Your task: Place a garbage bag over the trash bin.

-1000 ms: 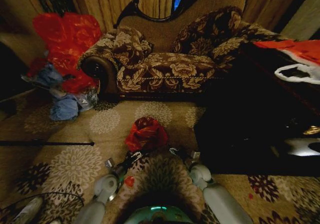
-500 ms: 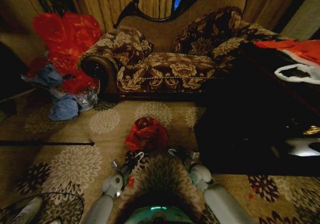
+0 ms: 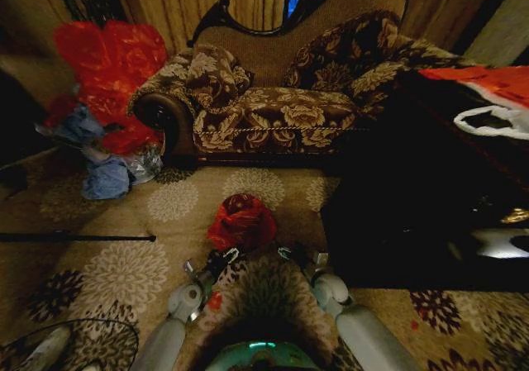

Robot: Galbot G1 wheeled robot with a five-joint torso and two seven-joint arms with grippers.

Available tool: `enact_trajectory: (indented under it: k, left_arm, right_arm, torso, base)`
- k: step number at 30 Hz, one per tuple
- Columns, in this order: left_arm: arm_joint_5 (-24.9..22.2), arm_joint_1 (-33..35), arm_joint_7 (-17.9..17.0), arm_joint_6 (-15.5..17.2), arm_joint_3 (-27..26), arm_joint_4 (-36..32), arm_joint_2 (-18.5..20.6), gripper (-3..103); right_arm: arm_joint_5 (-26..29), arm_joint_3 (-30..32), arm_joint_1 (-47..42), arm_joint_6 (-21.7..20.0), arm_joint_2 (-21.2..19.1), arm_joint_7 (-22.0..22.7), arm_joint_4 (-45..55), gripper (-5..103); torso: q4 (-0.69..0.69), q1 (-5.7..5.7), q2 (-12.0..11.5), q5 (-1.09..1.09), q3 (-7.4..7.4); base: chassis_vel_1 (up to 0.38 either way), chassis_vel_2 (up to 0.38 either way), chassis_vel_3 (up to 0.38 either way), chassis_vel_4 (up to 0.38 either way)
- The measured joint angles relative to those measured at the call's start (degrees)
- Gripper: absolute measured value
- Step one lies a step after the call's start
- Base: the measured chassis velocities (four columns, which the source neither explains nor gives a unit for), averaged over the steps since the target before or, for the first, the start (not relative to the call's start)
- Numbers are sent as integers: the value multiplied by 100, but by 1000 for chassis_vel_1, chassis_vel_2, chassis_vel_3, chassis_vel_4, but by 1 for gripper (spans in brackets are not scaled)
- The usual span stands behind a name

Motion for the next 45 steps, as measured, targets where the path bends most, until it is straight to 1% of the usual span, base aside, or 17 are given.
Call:
enact_trajectory:
  k: [4, 6, 9, 15, 17, 20, 21, 26, 27, 29, 30, 33, 36, 38, 39, 42, 45]
  left_arm:
    - [-104, 17, 44, 29, -33, -75, 52, 95]
    - [-360, -33, 55, 65, -30, -127, 41, 93]
    - [-639, -202, 78, 73, 35, -47, -31, 97]
    - [-673, -427, 83, 42, 126, 199, -138, 100]
    - [-675, -469, 84, 34, 147, 262, -144, 96]
    - [-674, -550, 114, -9, 191, 355, -160, 80]
    - [-674, -550, 114, -9, 191, 355, -160, 80]
    - [-694, -584, 150, -34, 198, 355, -179, 58]
    - [-694, -584, 150, -34, 198, 355, -179, 58]
    - [-711, -580, 155, -73, 197, 347, -190, 47]
    - [-711, -580, 155, -73, 197, 347, -190, 47]
    - [-724, -547, 156, -101, 179, 318, -192, 31]
    - [-725, -548, 158, -109, 172, 325, -185, 26]
    - [-725, -567, 156, -113, 171, 350, -185, 15]
    - [-725, -567, 156, -113, 171, 350, -185, 15]
    - [-723, -617, 135, -123, 175, 378, -203, 2]
    - [-726, -651, 105, -131, 187, 387, -224, 0]
  right_arm:
    - [-30, -8, 5, 8, 18, -22, -37, 100]
    - [-48, -9, 5, 18, 16, -34, -58, 100]
    - [-46, -9, 5, 17, -16, -39, -56, 100]
    - [-50, -2, -10, 17, -51, -40, -49, 100]
    - [-54, 6, -20, 17, -62, -40, -49, 100]
    - [-65, 28, -30, 17, -95, -41, -61, 100]
    - [-65, 28, -30, 17, -95, -41, -61, 100]
    - [-66, 9, 9, 17, -110, -8, -86, 100]
    - [-66, 9, 9, 17, -110, -8, -86, 100]
    - [-65, -22, 39, 17, -110, 31, -88, 100]
    - [-65, -22, 39, 17, -110, 31, -88, 100]
    - [-75, -53, 60, 18, -108, 53, -88, 100]
    - [-117, -68, 74, 24, -98, 58, -97, 100]
    - [-155, -87, 79, 45, -88, 70, -113, 100]
    - [-155, -87, 79, 45, -88, 70, -113, 100]
    - [-177, -108, 78, 63, -80, 114, -118, 100]
    - [-177, -116, 79, 66, -80, 166, -115, 100]
  torso:
    - [0, 0, 0, 1, 0]
    - [-1, 0, 0, 0, 0]
    - [-2, 0, 0, 0, 0]
    - [-1, 0, 0, 1, 0]
    - [-1, 0, 0, 0, 0]
    - [-1, 0, 0, 0, 0]
    - [-1, 0, 0, 0, 0]
    - [-1, 0, 0, 0, 0]
    - [-1, 0, 0, 0, 0]
    - [-1, 0, 0, 0, 0]
    - [-1, 0, 0, 0, 0]
    - [-1, 0, 0, 0, 0]
    - [0, 0, 0, 0, 0]
    - [0, 0, 0, 0, 0]
    - [0, 0, 0, 0, 0]
    - [-1, 0, 0, 0, 0]
    - [-1, 0, 0, 0, 0]
  base:
    - [0, 0, 0, 0]
    - [0, 0, 0, 0]
    - [0, 0, 0, 0]
    - [0, 0, 0, 0]
    - [0, 0, 0, 0]
    - [0, 0, 0, 0]
    - [0, 0, 0, 0]
    - [0, 0, 0, 0]
    - [0, 0, 0, 0]
    - [0, 0, 0, 0]
    - [0, 0, 0, 0]
    - [0, 0, 0, 0]
    - [0, 0, 0, 0]
    - [0, 0, 0, 0]
    - [0, 0, 0, 0]
    - [0, 0, 0, 0]
    - [0, 0, 0, 0]
